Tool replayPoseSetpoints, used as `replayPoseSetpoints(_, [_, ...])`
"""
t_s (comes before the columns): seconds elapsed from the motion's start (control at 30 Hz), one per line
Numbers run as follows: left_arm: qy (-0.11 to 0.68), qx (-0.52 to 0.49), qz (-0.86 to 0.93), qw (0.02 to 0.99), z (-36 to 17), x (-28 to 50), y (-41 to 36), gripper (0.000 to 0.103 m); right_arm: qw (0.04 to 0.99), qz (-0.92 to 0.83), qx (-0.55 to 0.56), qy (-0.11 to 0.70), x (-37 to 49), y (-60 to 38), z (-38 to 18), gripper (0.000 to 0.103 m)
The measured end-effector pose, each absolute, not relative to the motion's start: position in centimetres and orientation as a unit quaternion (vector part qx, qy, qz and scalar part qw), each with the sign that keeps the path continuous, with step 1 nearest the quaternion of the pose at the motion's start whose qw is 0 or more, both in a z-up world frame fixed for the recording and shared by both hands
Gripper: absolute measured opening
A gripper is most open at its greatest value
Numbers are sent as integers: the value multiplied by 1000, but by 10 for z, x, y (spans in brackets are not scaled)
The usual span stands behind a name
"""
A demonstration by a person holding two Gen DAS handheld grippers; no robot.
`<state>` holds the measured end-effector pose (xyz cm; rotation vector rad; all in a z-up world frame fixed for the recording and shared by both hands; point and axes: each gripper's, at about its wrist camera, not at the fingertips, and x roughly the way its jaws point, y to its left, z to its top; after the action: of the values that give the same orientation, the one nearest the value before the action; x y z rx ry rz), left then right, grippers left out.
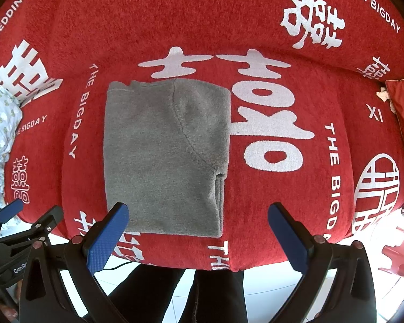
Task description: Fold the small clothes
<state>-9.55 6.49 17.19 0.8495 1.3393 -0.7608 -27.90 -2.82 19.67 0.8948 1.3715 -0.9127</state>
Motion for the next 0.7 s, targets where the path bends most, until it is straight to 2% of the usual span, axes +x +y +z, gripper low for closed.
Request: replayPoseSetpoints(0.7, [587, 376, -332, 636, 169, -94, 66, 99, 592, -391, 385, 590, -277, -29, 195, 103])
